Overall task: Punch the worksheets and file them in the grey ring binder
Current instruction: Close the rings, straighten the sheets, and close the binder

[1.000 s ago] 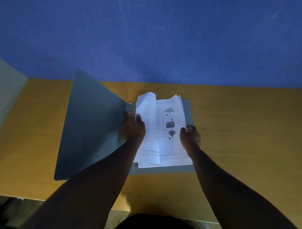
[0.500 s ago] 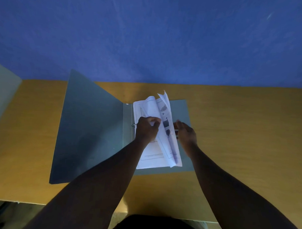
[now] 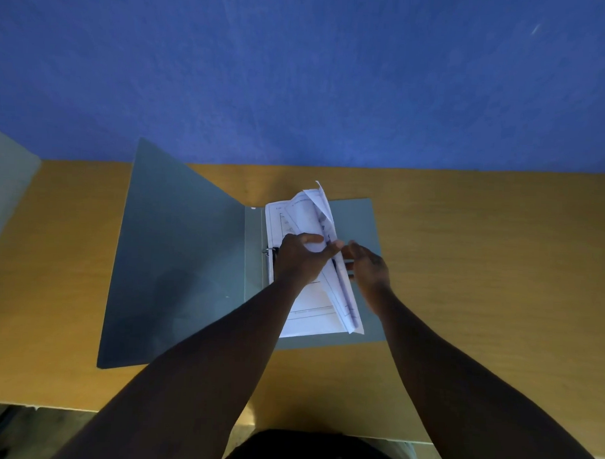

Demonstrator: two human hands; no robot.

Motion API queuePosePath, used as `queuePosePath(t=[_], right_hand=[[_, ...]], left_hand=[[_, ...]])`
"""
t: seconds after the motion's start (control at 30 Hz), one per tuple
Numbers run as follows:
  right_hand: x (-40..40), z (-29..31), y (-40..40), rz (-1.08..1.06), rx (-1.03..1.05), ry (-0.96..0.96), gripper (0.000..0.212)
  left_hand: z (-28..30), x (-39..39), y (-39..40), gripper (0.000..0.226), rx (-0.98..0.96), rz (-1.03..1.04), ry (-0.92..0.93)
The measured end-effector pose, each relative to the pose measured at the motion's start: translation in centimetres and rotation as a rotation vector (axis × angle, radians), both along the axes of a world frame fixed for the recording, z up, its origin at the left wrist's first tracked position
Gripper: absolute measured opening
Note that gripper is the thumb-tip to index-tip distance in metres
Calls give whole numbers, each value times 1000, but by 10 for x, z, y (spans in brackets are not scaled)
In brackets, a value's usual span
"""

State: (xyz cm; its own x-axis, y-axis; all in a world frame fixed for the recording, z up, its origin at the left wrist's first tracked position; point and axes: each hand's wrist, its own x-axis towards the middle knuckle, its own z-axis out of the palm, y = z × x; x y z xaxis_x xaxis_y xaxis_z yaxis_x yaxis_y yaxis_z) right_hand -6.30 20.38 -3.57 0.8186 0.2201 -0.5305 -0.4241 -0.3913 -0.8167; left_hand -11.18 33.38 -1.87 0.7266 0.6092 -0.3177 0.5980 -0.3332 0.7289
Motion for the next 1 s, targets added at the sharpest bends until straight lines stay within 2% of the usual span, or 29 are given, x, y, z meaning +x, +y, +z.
queuePosePath(t=[0.47,0.57,0.63,0.73,0.8,1.0], right_hand=[[2,0,2,-53,-1,-20,35],[2,0,1,-86,0,-43,26],[3,-1,0,-93,-26,-72,30],[4,-2,-1,-40,-189,-110,41],[6,-4,-3,-56,-257,-100,42],[5,-11,-3,-138,-338,-50,35]], left_hand=[[-8,-3,2,48,-136,18,-41],[-10,-4,3,38,-183,78,-25],[-10,-5,6,31,-197,175,-33],[-7,-5,14,29,-123,331,-24],[-5,-8,22,35,-65,416,-14],[1,-18,46,33,168,473,76]])
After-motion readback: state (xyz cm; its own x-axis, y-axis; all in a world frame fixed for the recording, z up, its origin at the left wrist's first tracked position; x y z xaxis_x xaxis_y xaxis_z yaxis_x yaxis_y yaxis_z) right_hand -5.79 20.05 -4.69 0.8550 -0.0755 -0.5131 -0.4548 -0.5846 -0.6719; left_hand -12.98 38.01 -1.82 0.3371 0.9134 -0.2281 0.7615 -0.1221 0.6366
